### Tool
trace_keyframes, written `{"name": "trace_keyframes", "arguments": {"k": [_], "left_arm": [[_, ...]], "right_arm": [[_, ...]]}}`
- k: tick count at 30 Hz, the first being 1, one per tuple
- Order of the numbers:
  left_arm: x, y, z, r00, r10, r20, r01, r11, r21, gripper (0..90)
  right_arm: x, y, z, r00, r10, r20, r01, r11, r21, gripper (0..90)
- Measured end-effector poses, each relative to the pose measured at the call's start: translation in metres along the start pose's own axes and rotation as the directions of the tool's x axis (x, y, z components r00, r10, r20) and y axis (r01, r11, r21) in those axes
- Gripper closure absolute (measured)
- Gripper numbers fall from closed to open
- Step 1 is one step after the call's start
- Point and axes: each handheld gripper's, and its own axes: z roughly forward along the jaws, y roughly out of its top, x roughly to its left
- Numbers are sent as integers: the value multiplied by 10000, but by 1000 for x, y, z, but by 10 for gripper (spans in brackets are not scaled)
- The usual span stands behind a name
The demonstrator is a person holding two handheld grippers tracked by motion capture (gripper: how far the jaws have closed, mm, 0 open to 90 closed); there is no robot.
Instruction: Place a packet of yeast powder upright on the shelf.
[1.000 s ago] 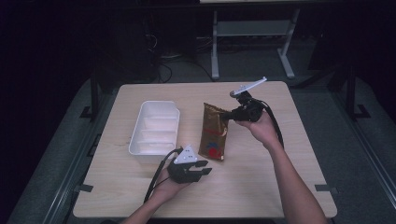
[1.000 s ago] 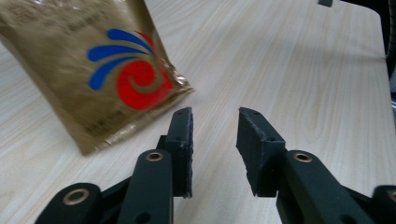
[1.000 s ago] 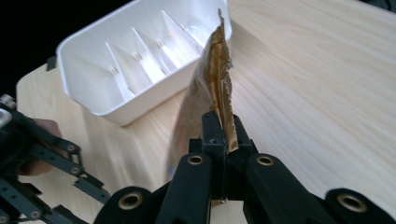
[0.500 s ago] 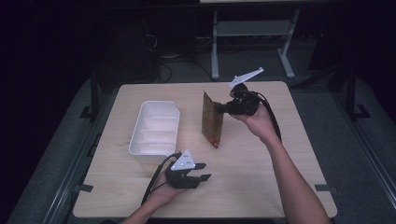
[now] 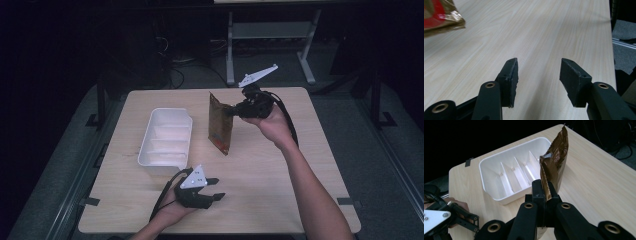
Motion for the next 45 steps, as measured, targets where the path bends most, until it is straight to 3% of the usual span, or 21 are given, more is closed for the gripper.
{"name": "trace_keyframes", "arguments": {"k": [20,45], "left_arm": [[2,-2,-3,9999,-30,100,30,10000,60,454],[5,-4,-4,10000,-20,59,19,9999,155,427]], "right_arm": [[17,57,22,9916,-990,-826,973,9950,-246,900],[30,85,67,9765,-1589,-1456,1559,9873,-319,899]]}}
